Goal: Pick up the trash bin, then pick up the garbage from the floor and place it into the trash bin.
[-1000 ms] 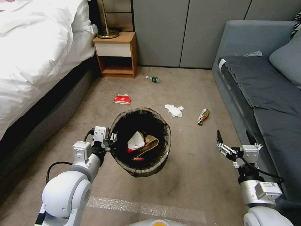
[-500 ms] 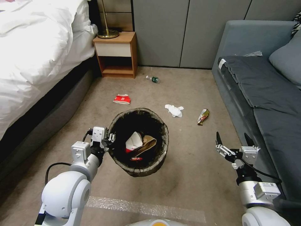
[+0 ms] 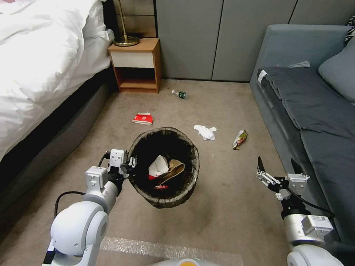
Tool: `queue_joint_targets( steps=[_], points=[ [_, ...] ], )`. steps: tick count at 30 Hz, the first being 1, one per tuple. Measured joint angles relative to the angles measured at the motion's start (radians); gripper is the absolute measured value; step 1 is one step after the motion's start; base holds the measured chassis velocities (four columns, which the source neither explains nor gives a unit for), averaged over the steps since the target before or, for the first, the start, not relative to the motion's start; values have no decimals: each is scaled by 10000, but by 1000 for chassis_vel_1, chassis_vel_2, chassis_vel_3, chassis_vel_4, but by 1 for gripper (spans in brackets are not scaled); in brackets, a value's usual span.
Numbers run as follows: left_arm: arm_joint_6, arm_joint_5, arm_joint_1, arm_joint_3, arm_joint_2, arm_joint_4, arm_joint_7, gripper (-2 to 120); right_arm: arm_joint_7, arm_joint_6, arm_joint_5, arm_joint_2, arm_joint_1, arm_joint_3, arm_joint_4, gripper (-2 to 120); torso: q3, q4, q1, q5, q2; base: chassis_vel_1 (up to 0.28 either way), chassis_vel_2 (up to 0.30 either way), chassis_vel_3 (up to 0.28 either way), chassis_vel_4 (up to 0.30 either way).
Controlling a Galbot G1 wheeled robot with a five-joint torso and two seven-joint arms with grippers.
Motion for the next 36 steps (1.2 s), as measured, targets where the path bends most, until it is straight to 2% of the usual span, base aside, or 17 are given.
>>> queue_joint_targets(
  steps=[20,36],
  points=[
    [1,19,4,33,-41,-31,0,2,52,113,32,22,-40,-59,-85,100,0,-1,0,0,0,-61,66,58,-65],
    [3,13,8,62,2,-41,1,2,82,209,27,46,-102,-106,-120,100,0,1,0,0,0,-99,104,104,-104]
  ],
)
